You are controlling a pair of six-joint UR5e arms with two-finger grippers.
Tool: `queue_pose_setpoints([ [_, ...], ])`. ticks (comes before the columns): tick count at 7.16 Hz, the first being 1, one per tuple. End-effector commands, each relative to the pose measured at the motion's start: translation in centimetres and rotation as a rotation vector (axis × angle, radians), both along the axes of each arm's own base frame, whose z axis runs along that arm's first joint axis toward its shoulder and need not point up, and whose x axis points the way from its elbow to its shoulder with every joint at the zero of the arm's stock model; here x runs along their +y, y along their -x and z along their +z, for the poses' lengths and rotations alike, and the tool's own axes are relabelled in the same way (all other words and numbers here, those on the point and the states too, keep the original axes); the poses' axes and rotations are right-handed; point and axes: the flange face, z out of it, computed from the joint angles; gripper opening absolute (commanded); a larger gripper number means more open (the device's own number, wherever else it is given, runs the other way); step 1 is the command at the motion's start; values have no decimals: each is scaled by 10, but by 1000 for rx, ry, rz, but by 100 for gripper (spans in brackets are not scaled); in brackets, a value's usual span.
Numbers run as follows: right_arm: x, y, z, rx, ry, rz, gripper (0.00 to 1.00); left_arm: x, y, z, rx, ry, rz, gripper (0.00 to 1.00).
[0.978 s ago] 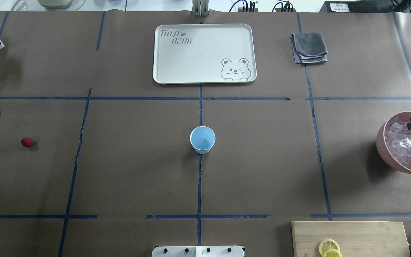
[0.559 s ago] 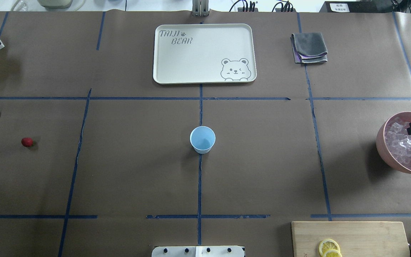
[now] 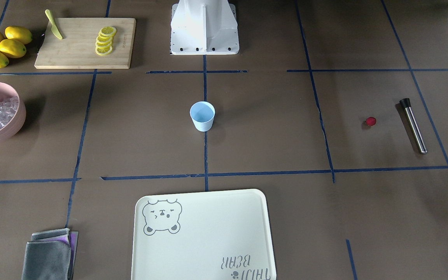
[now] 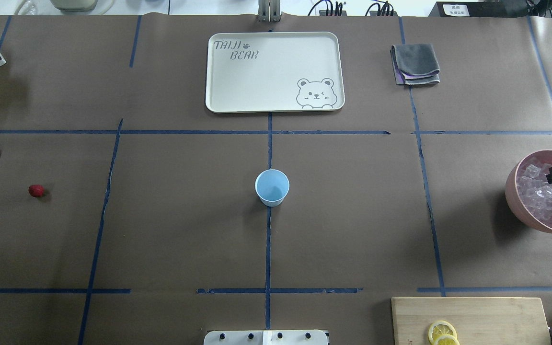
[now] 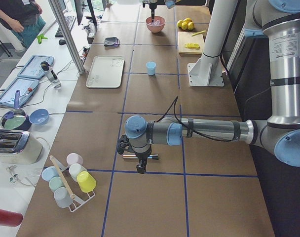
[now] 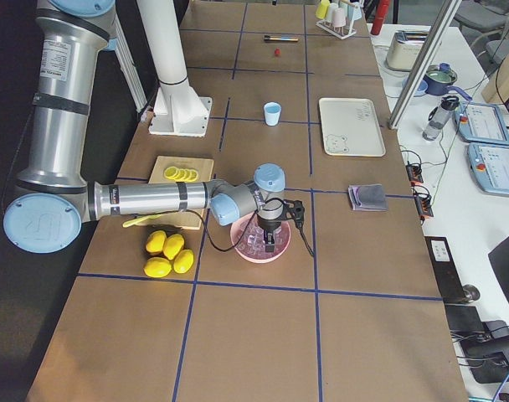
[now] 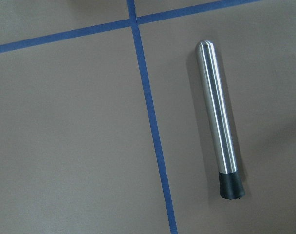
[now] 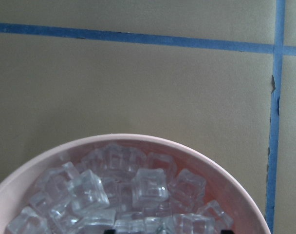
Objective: Mash ice and strawberries in cup
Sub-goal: 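Close the right gripper on an ice cube and lift it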
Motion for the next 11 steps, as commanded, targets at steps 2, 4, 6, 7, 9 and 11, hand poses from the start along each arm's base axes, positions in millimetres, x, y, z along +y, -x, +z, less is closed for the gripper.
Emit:
queue_pose_setpoints([
  [2, 1, 0, -6, -9, -8, -4, 30, 0, 0, 0, 2, -1, 0, 100],
  [4, 3, -3, -7, -11, -10, -1, 15, 0, 0, 1, 2, 1, 0, 100],
  [6, 11, -9, -23, -21, -26, 3, 8, 2, 0, 2, 3, 4, 0, 100],
  [7, 6, -16, -40, -36, -50, 21, 8, 1, 0, 1, 3, 1, 0, 100],
  [9, -23, -12, -86, -41, -53, 37, 3, 1, 0, 1, 3, 3, 0, 100],
  [11, -57, 27, -157, -61, -91, -8, 4, 0, 0, 0, 4, 0, 0, 100],
])
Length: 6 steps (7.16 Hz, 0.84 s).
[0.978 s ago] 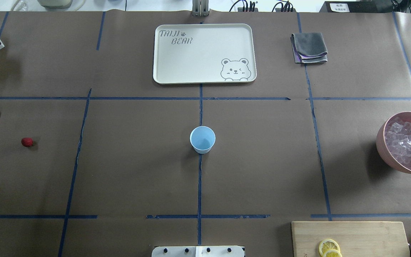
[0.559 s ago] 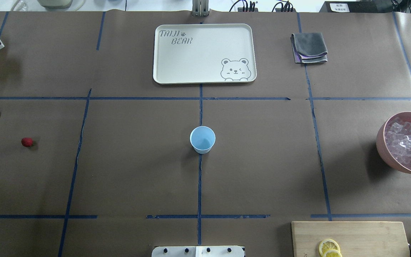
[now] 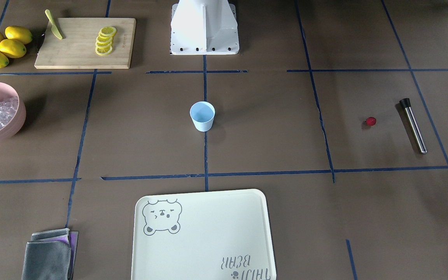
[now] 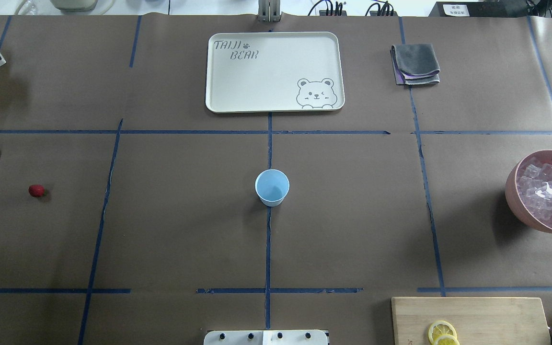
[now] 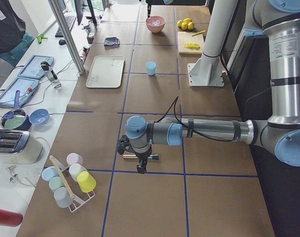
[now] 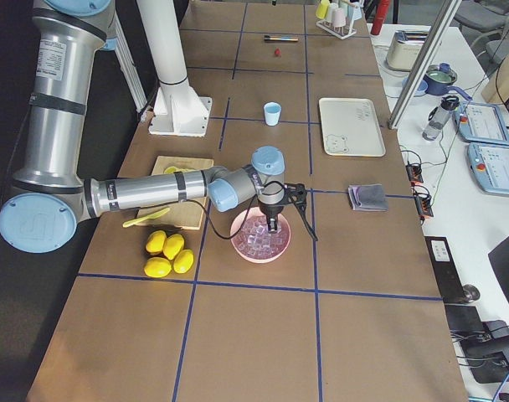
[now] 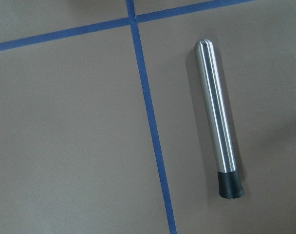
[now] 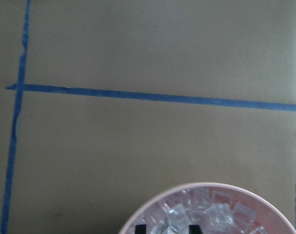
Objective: Mash ice and strawberries in cup
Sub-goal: 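Close the right gripper on an ice cube and lift it, then carry the ice cube with the right gripper over the blue cup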
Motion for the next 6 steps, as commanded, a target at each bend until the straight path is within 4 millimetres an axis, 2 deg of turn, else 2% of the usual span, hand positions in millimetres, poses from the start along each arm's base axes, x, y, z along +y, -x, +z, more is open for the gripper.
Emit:
queue_pose_setpoints([
  [1, -25, 69, -73, -25, -81, -89, 2, 0, 0, 0, 0, -2, 0, 100],
  [2, -29, 112, -104, -25, -119, -135, 0, 0, 0, -1, 0, -2, 0, 100],
  [4, -36, 190, -203, 3, -79, -189, 0, -1, 0, -5, 1, -11, 0, 100],
  [6, -20, 266, -268, -20, -23, -163, 0, -2, 0, -8, 2, -18, 0, 100],
])
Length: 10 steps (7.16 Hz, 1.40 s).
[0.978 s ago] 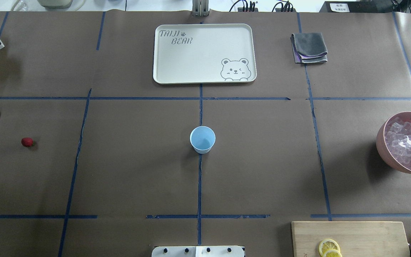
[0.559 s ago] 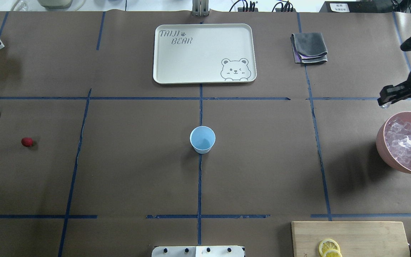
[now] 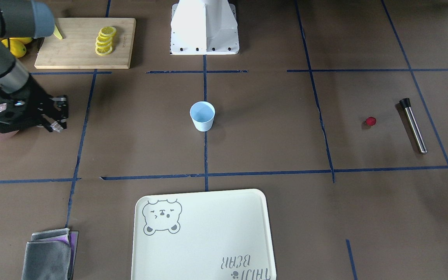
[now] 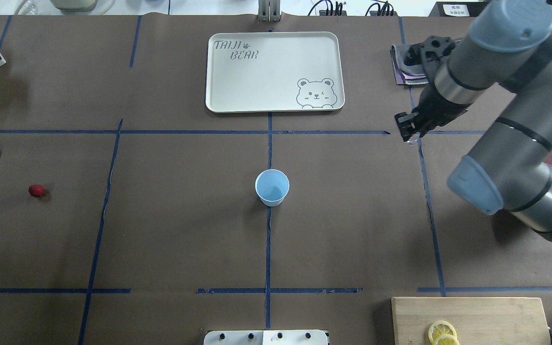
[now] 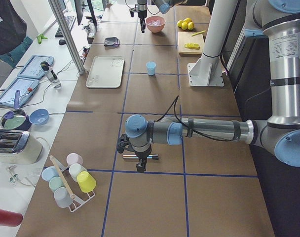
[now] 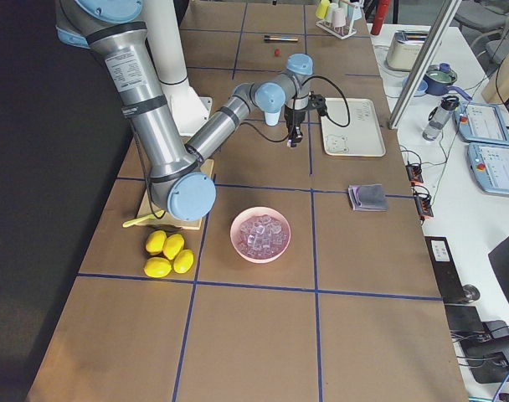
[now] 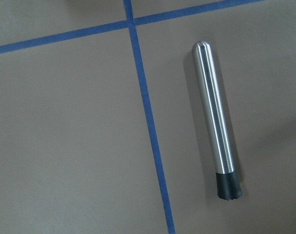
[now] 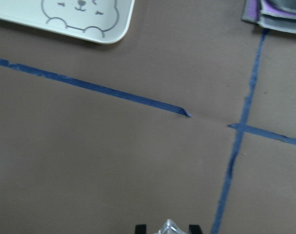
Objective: Mash ice and strawberries in cup
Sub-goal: 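Carry the ice cube with the right gripper over the blue cup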
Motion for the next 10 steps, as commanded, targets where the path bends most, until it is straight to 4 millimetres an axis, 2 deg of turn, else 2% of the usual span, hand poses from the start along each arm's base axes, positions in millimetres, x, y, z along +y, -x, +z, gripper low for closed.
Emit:
queue_pose_setpoints([
  [1, 27, 91, -82, -18, 45, 71, 0, 0, 0, -2, 0, -4, 0, 100],
  [3, 48, 173, -139, -19, 99, 118, 0, 0, 0, -2, 0, -4, 0, 100],
  [4, 65, 195, -144, -12, 87, 121, 0, 0, 0, -1, 0, -3, 0, 100],
  [5, 77, 209, -140, -9, 71, 120, 0, 0, 0, -1, 0, -3, 0, 100],
  [8, 79, 216, -137, -11, 79, 135, 1, 0, -1, -1, 0, -4, 3, 100],
  [9, 79, 216, -137, -11, 78, 134, 6, -1, -1, -2, 2, -5, 3, 100],
  [10, 78, 216, -142, -38, 64, 140, 78, 0, -1, -2, 1, -7, 3, 100],
])
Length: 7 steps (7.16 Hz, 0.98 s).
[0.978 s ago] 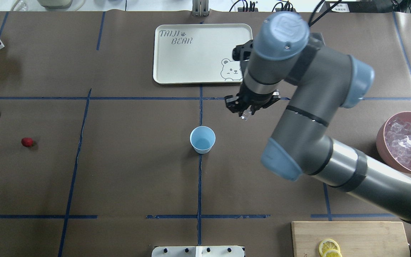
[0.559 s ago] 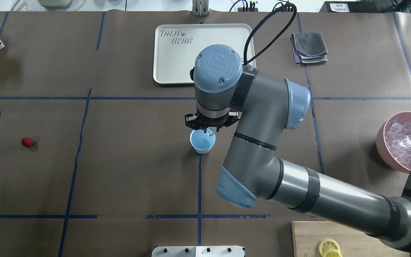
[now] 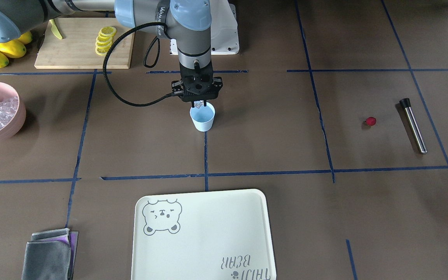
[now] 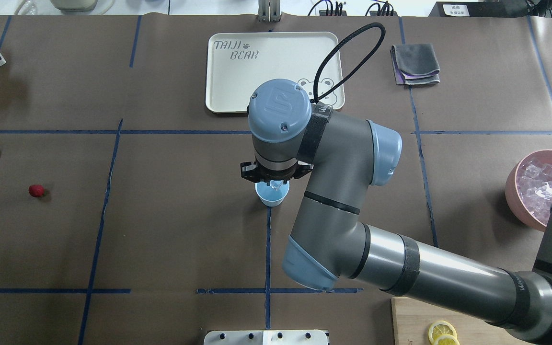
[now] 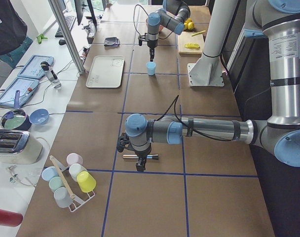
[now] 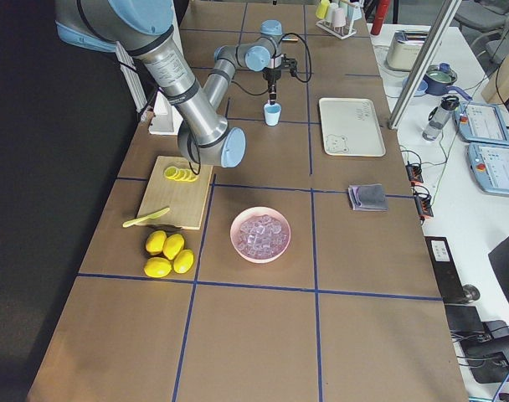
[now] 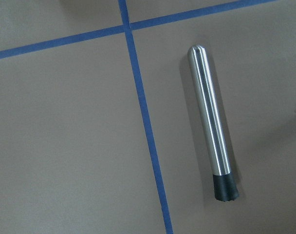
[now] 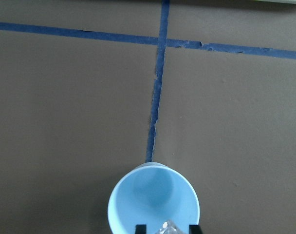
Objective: Mash ice and strawberries in cup
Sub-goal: 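Open the right gripper to drop the ice cube into the cup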
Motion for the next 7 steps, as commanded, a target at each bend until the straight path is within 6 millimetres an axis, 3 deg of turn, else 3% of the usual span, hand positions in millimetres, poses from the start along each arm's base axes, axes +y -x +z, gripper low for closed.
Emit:
queue_pose_setpoints([
  [1, -2, 3, -5, -40, -16, 18, 98, 0, 1, 0, -1, 0, -1, 100],
  [3, -4, 6, -1, -31, -10, 19, 99, 0, 0, 0, -1, 1, 0, 100],
  [4, -13, -2, 4, -20, -4, 31, 99, 1, 0, 2, -1, 6, 0, 100],
  [5, -39, -26, 18, -9, 8, 59, 99, 1, 0, 4, -2, 9, 0, 100],
  [6, -70, -70, 39, -13, 25, 60, 99, 2, 0, 5, -2, 12, 0, 100],
  [7, -96, -132, 66, -35, -2, -5, 99, 2, 0, 6, -2, 15, 0, 100],
])
